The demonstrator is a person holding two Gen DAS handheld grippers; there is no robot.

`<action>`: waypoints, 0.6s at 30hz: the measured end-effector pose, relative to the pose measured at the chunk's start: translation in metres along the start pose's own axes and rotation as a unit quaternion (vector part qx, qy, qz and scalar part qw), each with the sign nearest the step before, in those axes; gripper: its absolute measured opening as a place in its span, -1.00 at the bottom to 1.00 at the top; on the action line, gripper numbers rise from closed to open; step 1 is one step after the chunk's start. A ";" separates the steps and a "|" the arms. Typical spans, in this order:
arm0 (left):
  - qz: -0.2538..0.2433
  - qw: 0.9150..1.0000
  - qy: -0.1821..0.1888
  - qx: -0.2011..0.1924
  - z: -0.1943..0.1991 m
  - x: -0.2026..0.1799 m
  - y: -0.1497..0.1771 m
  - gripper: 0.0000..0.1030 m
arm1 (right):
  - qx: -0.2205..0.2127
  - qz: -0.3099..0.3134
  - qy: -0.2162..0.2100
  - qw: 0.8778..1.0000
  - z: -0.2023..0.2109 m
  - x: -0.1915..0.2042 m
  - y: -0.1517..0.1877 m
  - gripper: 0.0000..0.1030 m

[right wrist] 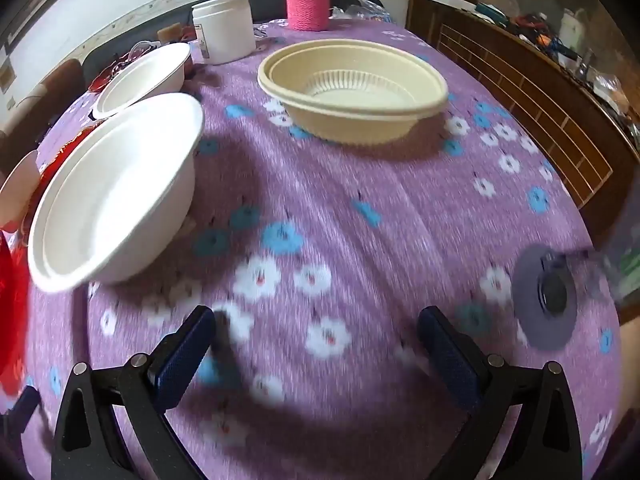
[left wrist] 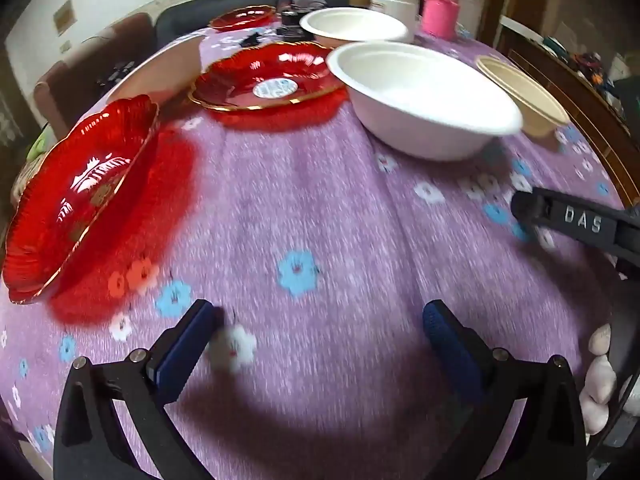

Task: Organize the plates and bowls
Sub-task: 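Move both grippers toward the large red 'THE WEDDING' plate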

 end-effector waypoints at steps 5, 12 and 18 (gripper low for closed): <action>-0.029 0.999 0.021 0.006 0.015 -0.007 0.014 1.00 | -0.027 -0.051 -0.044 0.997 0.027 -0.003 0.004 0.98; -0.045 0.999 0.014 0.001 0.026 -0.019 0.017 1.00 | -0.242 -0.005 -0.008 0.970 0.139 0.027 0.009 0.99; -0.043 0.994 0.093 -0.023 0.042 -0.021 0.024 0.99 | -0.352 0.021 -0.018 0.936 0.196 0.064 0.017 0.99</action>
Point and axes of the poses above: each gripper's, at about its wrist camera, not at the fingertips, and z roughly against the way its jaws point, x to its left, y to its underside, the point moved 4 cm from there along -z, roughly the way its jaws point, and after that the axes turned 5 degrees about -x, right-handed, at the moved point
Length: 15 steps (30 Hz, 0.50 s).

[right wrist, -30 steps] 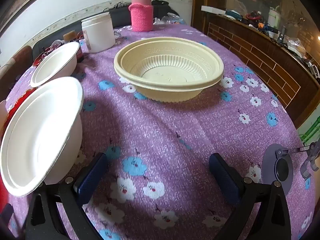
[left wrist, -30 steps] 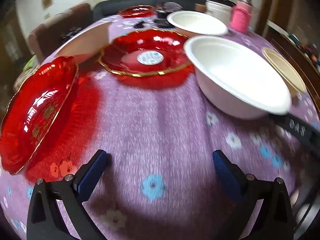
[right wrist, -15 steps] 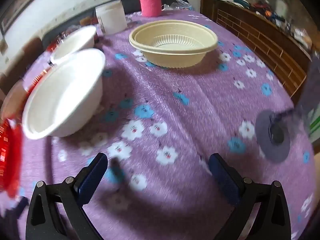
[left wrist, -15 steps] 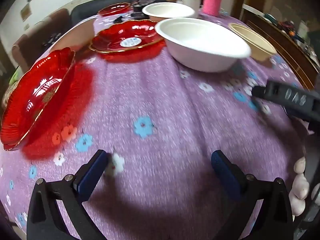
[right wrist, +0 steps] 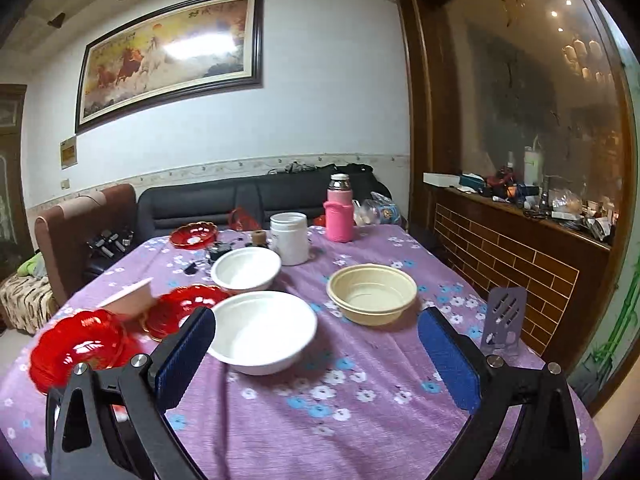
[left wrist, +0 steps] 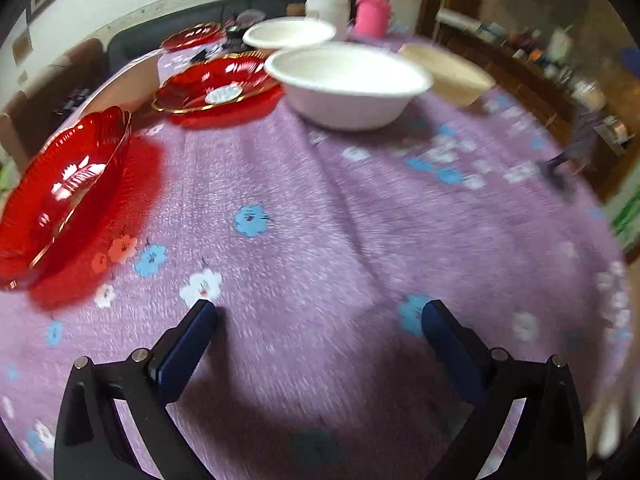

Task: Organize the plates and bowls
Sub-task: 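Move both grippers toward the large red 'THE WEDDING' plate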

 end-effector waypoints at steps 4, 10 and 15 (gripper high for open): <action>0.002 0.997 0.045 -0.056 0.053 0.017 0.001 0.99 | -0.017 0.013 0.005 1.000 0.011 0.009 -0.002 0.99; 0.083 0.981 0.019 -0.173 0.145 0.110 -0.016 0.99 | 0.018 0.042 -0.032 0.998 -0.005 0.033 0.002 0.99; 0.109 0.965 -0.086 -0.222 0.184 0.181 -0.027 1.00 | 0.059 0.042 -0.108 0.992 -0.026 0.079 0.008 0.99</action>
Point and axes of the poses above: each gripper's, at about its wrist camera, not at the fingertips, and z roughly against the way its jaws point, x to its left, y to its underside, the point moved 4 cm from there along -z, roughly the way its jaws point, and after that the axes turned 5 degrees about -x, right-handed, at the moved point
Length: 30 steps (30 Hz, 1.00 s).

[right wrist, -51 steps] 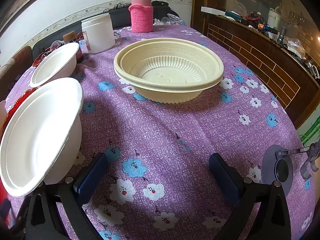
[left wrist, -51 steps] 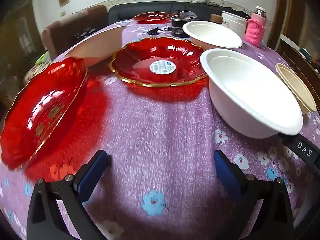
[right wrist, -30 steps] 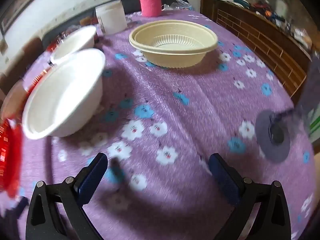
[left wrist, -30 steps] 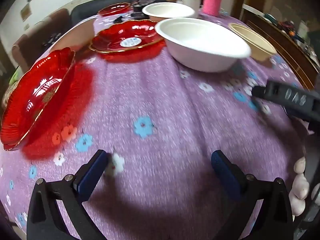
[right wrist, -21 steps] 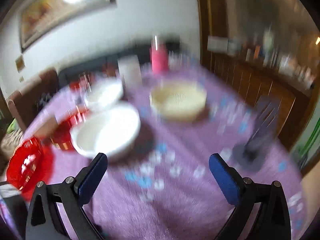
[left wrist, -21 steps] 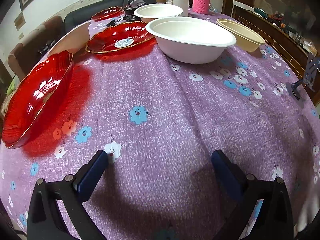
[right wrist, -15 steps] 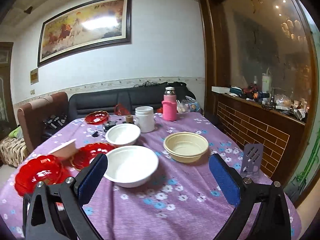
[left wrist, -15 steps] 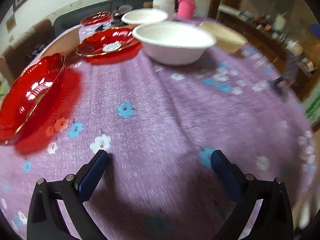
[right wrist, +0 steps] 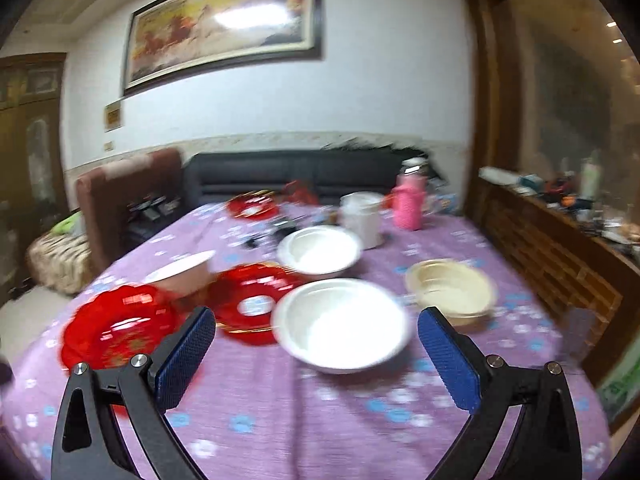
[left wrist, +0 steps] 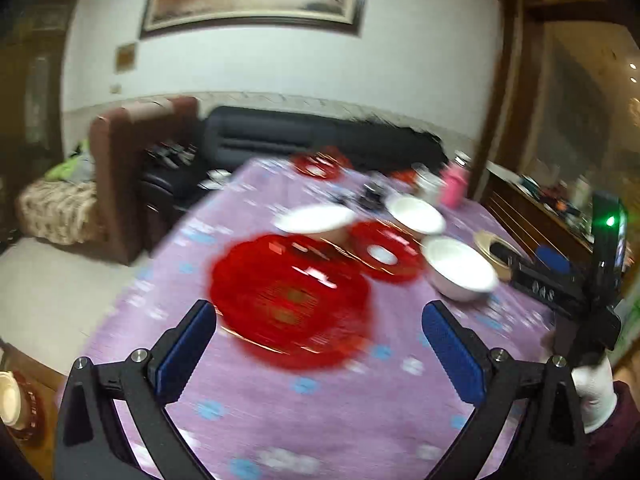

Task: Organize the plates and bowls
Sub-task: 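Move both grippers toward the large red 'THE WEDDING' plate, then close both grippers on the rim of the large red plate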

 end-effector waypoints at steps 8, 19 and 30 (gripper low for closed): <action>0.109 0.987 -0.032 0.113 -0.075 0.098 -0.003 1.00 | 0.171 -0.071 -0.144 0.972 -0.091 0.070 0.031 0.99; 0.163 0.967 -0.064 0.186 -0.163 0.125 0.022 1.00 | 0.246 -0.070 -0.160 0.953 -0.144 0.113 0.060 0.80; 0.122 0.962 -0.057 0.237 -0.204 0.106 0.040 0.20 | 0.286 -0.054 -0.169 0.942 -0.164 0.134 0.073 0.46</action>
Point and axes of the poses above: each gripper's, at about its wrist camera, not at the fingertips, and z roughly against the way its jaws point, x to its left, y to its underside, the point moved 4 cm from there along -z, roughly the way its jaws point, and after that the axes turned 5 degrees about -x, right-handed, at the moved point
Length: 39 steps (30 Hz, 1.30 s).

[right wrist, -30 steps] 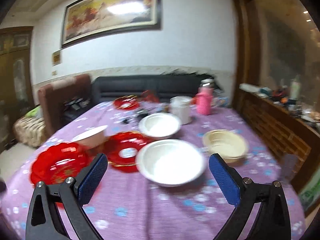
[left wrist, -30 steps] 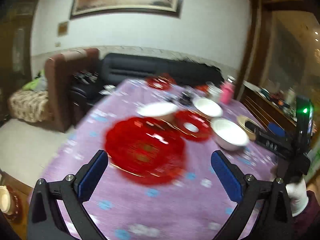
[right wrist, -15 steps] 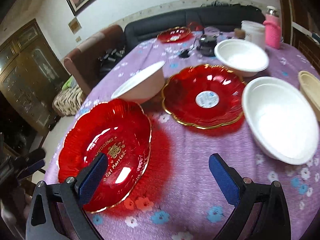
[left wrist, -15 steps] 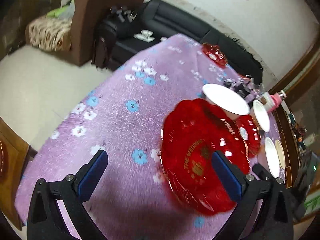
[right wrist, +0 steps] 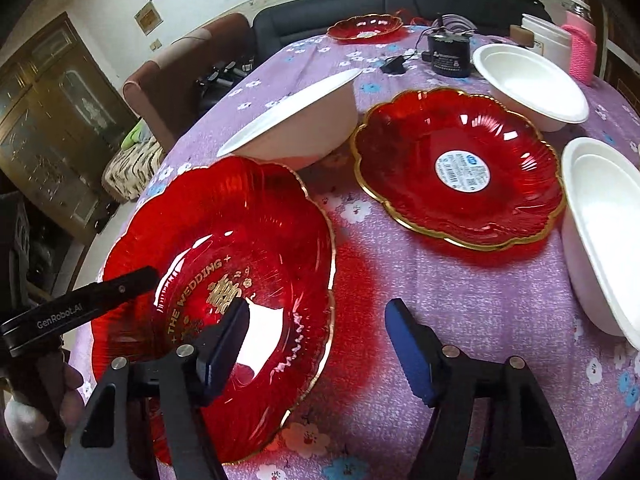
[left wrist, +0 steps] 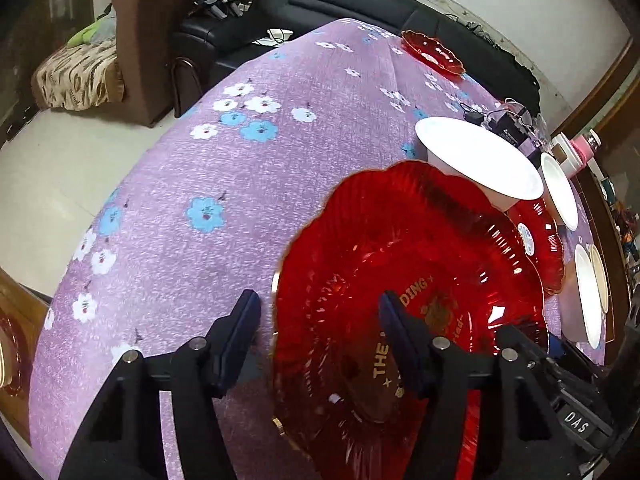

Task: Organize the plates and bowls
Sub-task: 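Close both grippers on the rim of the large red plate, then carry the red plate to the table edge by the chair and release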

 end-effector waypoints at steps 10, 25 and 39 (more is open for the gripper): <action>-0.009 1.000 -0.006 0.002 -0.005 -0.006 -0.002 -0.60 | 0.005 0.015 -0.003 1.000 -0.008 0.008 0.002 -0.09; 0.006 0.998 -0.017 -0.063 0.054 0.014 -0.008 -0.60 | -0.027 0.035 -0.034 0.998 0.011 0.036 0.001 -0.39; 0.035 0.998 -0.035 -0.033 0.035 0.038 0.019 -0.29 | -0.004 0.038 -0.045 0.998 -0.002 0.047 0.024 -0.38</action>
Point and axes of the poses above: each gripper's, at about its wrist camera, not at the fingertips, and z roughly against the way its jaws point, x to its left, y to its underside, the point moved 4 cm from there along -z, roughly the way its jaws point, and after that the axes turned 5 degrees about -x, right-handed, at the moved point
